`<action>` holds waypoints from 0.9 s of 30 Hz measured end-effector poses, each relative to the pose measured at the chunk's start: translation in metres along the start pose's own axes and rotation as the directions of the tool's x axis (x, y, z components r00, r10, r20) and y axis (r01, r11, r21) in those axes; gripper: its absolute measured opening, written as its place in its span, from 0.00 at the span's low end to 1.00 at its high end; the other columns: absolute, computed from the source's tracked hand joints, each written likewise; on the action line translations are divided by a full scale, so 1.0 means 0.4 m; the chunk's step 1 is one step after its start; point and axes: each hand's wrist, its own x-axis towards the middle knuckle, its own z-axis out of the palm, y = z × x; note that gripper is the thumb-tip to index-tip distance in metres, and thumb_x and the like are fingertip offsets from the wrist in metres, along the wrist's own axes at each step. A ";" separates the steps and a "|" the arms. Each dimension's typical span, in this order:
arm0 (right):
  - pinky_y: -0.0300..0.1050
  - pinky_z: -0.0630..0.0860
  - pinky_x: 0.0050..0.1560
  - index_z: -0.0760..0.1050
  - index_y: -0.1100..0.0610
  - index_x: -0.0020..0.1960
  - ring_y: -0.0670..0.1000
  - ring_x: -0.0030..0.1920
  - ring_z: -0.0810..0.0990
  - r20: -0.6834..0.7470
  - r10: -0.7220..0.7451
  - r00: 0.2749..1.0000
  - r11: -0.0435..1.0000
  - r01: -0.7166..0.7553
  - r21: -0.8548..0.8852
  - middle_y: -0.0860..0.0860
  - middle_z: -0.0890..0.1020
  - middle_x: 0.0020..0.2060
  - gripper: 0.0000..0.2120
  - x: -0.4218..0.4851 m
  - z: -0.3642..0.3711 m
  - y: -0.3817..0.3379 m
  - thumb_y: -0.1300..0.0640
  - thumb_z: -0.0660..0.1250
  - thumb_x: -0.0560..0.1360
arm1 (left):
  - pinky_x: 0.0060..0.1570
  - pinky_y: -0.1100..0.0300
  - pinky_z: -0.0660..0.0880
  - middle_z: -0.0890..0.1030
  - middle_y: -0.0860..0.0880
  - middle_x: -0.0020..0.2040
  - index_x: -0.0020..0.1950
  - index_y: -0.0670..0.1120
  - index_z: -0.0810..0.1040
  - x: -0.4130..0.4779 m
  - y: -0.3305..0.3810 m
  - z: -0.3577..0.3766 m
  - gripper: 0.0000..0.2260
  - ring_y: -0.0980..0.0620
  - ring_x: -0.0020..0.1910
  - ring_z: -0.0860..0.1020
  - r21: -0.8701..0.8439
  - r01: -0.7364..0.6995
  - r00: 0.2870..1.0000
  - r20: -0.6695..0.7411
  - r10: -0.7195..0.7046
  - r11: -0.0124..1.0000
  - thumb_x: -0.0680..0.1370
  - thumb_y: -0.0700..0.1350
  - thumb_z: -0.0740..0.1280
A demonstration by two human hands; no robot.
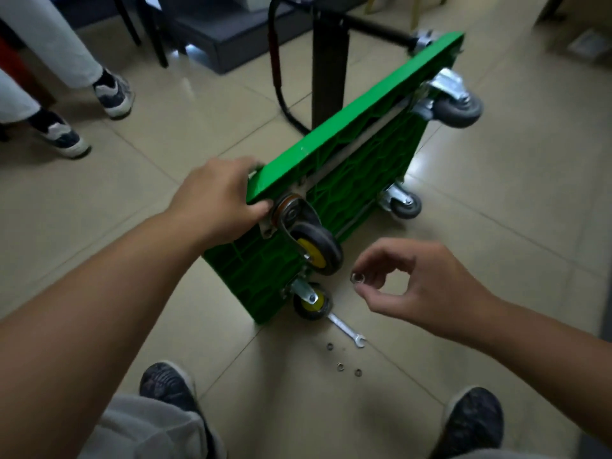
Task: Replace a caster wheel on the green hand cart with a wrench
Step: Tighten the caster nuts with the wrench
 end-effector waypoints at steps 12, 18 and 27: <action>0.39 0.82 0.37 0.85 0.65 0.47 0.56 0.39 0.86 0.121 0.561 0.819 -0.044 -0.116 0.992 0.65 0.84 0.43 0.11 -0.138 0.026 -0.219 0.62 0.68 0.68 | 0.44 0.50 0.74 0.81 0.42 0.52 0.66 0.47 0.72 -0.151 0.146 0.037 0.18 0.38 0.50 0.80 0.034 0.040 0.999 0.004 -0.040 0.999 0.79 0.54 0.68; 0.38 0.80 0.32 0.85 0.66 0.47 0.55 0.37 0.86 0.198 0.494 0.846 -0.173 -0.128 0.977 0.63 0.84 0.41 0.10 -0.132 0.028 -0.227 0.64 0.77 0.66 | 0.41 0.53 0.75 0.80 0.47 0.48 0.67 0.49 0.70 -0.155 0.154 0.029 0.19 0.42 0.46 0.80 0.019 0.050 0.999 0.020 -0.050 0.999 0.80 0.54 0.68; 0.32 0.77 0.42 0.85 0.52 0.47 0.46 0.39 0.84 -0.359 0.171 0.917 0.956 -0.067 0.284 0.44 0.85 0.38 0.11 -0.079 0.063 -0.115 0.63 0.80 0.67 | 0.51 0.47 0.81 0.81 0.50 0.58 0.75 0.54 0.69 -0.112 0.130 0.014 0.28 0.49 0.50 0.81 -0.169 0.175 0.971 0.194 -0.142 0.970 0.76 0.51 0.73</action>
